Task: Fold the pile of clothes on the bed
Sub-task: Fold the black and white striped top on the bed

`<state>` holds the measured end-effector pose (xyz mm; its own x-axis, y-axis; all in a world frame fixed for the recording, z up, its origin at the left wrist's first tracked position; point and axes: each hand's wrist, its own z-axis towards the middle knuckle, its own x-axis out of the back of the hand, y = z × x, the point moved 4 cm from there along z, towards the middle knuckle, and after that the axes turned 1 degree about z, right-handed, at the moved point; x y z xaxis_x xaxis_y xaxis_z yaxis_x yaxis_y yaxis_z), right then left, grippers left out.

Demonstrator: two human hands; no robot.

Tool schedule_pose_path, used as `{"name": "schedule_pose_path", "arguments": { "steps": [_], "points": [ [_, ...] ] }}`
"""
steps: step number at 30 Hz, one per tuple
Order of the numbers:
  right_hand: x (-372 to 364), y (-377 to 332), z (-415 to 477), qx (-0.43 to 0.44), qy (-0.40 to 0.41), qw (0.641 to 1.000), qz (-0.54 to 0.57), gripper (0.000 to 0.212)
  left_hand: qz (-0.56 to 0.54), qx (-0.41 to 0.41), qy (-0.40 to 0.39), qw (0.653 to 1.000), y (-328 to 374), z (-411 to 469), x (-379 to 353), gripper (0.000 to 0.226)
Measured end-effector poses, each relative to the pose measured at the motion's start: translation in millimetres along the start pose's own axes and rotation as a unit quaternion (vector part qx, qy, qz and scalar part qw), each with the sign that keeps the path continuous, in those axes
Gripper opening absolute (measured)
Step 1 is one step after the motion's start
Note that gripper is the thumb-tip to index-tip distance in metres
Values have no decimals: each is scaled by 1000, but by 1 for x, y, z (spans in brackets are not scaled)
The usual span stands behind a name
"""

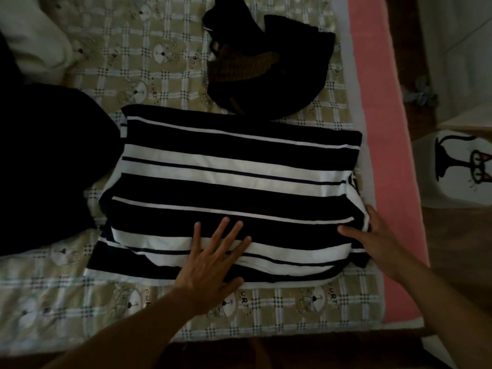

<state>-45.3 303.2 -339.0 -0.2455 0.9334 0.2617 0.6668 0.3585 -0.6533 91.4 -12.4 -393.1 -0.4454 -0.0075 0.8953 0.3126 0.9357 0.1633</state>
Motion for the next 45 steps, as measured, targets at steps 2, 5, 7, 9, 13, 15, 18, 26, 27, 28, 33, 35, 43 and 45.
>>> {"name": "schedule_pose_path", "arguments": {
  "steps": [2, 5, 7, 9, 13, 15, 18, 26, 27, 28, 33, 35, 43, 45],
  "points": [
    [-8, -23, -14, 24, -4, 1000, 13, 69, -30, 79, -2, 996, -2, -13, -3, 83],
    [-30, -67, -30, 80, -5, 997, 15, 64, -84, 189, 15, 978, -7, -33, -6, 86],
    [-57, -98, -41, 115, -10, 993, -3, 69, -111, 202, 16, 973, -5, -43, -9, 86],
    [-96, -130, -52, 165, -21, 985, -43, 75, -131, 200, -4, 971, -5, -50, -9, 86],
    [-201, -179, -78, 216, -74, 961, -157, 83, -168, 170, 6, 971, -5, -58, -14, 83],
    [-263, -194, -92, 235, -113, 948, -185, 83, -193, 162, 13, 968, -10, -61, -6, 78],
    [-345, -187, -100, 240, -203, 925, -213, 89, -337, 212, -93, 913, -27, -62, -33, 120],
    [-368, -96, -77, 147, -193, 867, -436, 73, -313, 79, -52, 945, -37, -100, -12, 64],
    [-360, -83, -76, 127, -202, 872, -427, 69, -332, 63, -58, 939, -42, -105, 2, 58],
    [-352, -73, -74, 113, -205, 878, -417, 66, -345, 64, -41, 936, -49, -111, 16, 46],
    [-311, -57, -55, 159, -76, 913, -367, 37, -304, 204, 251, 896, -121, -130, 54, 7],
    [-299, -62, -44, 177, -12, 929, -325, 36, -271, 321, 273, 866, -164, -129, 44, 29],
    [-271, -69, 8, 64, 39, 991, -107, 77, -335, 447, 182, 809, -230, -108, 12, 71],
    [-272, -64, 10, 25, -10, 997, -67, 68, -378, 449, 157, 795, -232, -106, 13, 73]
  ]
}}
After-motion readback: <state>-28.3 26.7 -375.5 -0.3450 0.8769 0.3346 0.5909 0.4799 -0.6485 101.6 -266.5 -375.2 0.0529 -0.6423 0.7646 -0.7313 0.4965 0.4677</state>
